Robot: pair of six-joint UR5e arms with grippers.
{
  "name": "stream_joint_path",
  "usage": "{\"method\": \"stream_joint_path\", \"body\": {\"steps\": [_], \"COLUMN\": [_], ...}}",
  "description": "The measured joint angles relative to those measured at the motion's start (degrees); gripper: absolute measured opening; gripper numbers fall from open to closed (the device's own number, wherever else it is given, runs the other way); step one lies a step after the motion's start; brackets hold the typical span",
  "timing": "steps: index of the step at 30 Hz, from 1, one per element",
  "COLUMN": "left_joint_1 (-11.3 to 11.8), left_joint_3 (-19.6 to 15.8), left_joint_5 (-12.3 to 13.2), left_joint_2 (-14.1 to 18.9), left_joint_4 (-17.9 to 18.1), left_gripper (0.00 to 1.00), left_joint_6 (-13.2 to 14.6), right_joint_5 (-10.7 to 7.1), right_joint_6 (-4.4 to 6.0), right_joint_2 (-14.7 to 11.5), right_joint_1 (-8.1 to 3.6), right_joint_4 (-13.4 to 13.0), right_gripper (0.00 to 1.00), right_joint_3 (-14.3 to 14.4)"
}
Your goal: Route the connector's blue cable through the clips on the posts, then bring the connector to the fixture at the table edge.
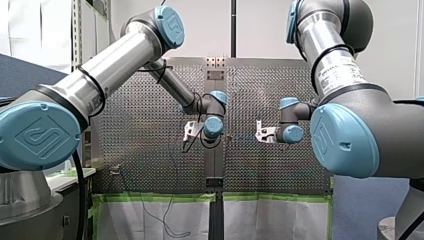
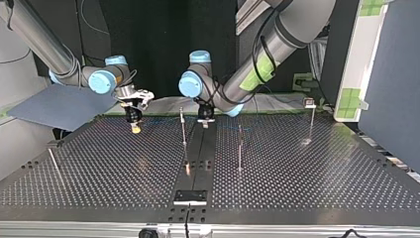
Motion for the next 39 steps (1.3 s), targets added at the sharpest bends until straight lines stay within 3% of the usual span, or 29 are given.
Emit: {"method": "stream_joint_path", "body": {"steps": [11,25,39], "left_joint_1": [-1.3,-3.1,-5.8], "left_joint_3": [-2.0,-2.3,-4.9], "left_joint_5": [3.4,2.6,3.2], "left_joint_2": [0.1,2.2,2.6], "left_joint_4": [-0.9,0.1,2.1], "left_gripper": [1.00,1.00,1.00], "left_joint_6": [1.1,1.1,1.0], "right_joint_5": [0.03,0.05,-0.08], "right_joint_6": [0.01,-0.06,-0.07], "right_joint_2": [0.0,0.0,0.0], "right_joint_1": [0.00,0.00,0.13], "right_joint_4": [0.5,0.8,0.8], "right_gripper": [0.00,0.00,0.00], "right_joint_3": [0.0,0.0,0.0]}}
